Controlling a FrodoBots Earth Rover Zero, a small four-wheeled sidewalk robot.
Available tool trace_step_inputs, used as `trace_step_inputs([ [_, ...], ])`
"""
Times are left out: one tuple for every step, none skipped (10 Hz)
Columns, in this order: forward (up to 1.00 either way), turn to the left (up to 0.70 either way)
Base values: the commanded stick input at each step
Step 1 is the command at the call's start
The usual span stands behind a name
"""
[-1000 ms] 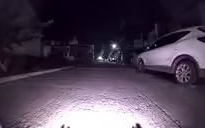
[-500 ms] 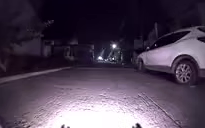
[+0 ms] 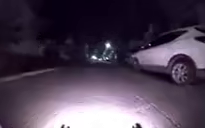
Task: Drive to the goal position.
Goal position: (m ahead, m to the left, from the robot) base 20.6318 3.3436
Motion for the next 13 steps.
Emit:
trace_step_inputs([
  [0.85,0.0],
  [0.85,-0.04],
  [0.85,-0.11],
  [0.85,-0.18],
  [0.85,-0.34],
  [0.85,-0.34],
  [0.85,-0.26],
  [0.85,-0.15],
  [0.85,-0.04],
  [0.85,-0.01],
  [0.85,-0.1],
  [0.85,-0.25],
  [0.85,-0.34],
])
